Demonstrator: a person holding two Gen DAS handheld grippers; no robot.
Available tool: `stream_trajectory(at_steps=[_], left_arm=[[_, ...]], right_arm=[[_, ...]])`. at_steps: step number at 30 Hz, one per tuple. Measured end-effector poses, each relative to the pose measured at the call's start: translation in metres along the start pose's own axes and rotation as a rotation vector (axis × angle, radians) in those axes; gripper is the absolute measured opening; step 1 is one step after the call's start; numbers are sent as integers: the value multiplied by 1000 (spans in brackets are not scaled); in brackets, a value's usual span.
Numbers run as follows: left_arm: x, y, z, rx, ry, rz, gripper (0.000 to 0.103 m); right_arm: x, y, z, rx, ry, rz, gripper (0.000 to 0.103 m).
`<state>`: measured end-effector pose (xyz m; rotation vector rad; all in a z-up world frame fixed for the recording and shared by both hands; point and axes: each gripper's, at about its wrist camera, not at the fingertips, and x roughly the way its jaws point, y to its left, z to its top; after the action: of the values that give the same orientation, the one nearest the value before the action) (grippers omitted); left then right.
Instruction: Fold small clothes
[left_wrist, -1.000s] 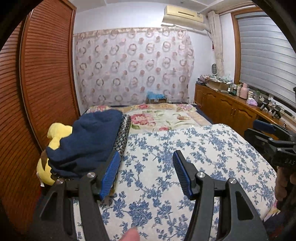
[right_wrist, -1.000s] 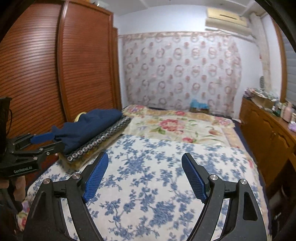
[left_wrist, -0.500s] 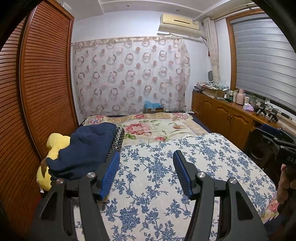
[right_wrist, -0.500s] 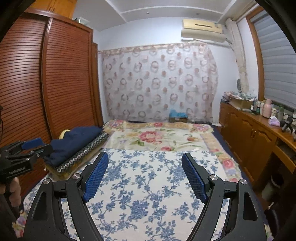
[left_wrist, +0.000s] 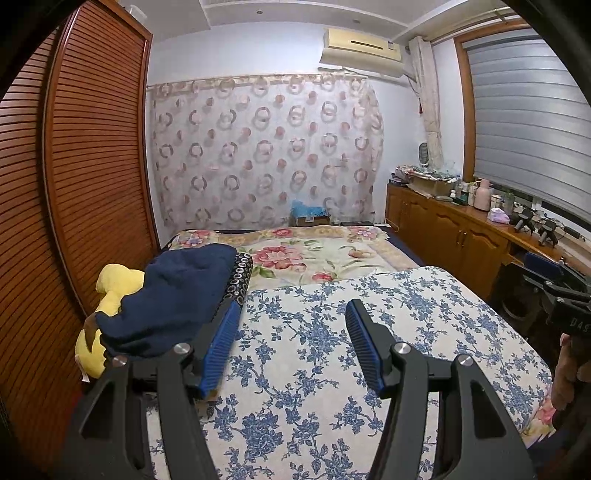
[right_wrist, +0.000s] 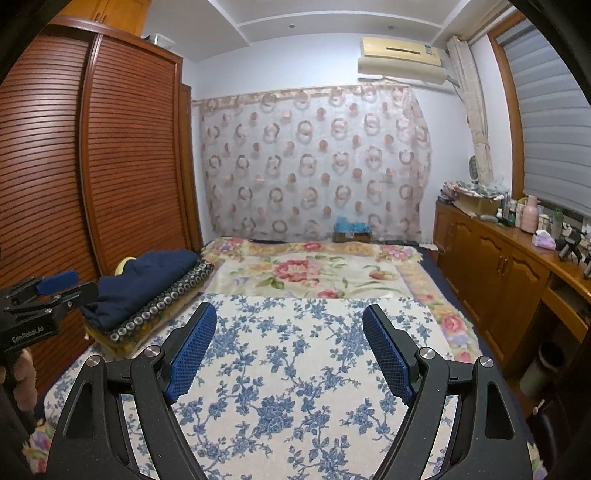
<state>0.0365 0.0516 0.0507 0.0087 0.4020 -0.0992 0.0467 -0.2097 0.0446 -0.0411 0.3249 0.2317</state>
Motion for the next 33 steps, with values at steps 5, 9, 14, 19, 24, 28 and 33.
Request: stream_trajectory(at_steps=[5,9,14,19,24,28,33], left_arm=[[-3,3,0,-13,-8,6,59],[-3,4,-1,-14,-8,6,60],[-3,5,-1,-13,-10,7,60],[-3,5,-1,-13,-10,7,60],[-3,5,-1,-14,-12,7,60],[-3,6,-2,-13,-11,7,60],[-3,6,-2,-13,-12,7,60]], right_arm=[[-1,0,-1,-1,0,-2,83],[0,-1,-1,1,0,-2,83],[0,-1,-2,0,1,0,83],[0,-1,-1,2,0,-3,83],[0,-1,-1,1,1,1,83],[0,-1,-1,1,1,-1,83],[0,-1,-1,0,1,0,83]])
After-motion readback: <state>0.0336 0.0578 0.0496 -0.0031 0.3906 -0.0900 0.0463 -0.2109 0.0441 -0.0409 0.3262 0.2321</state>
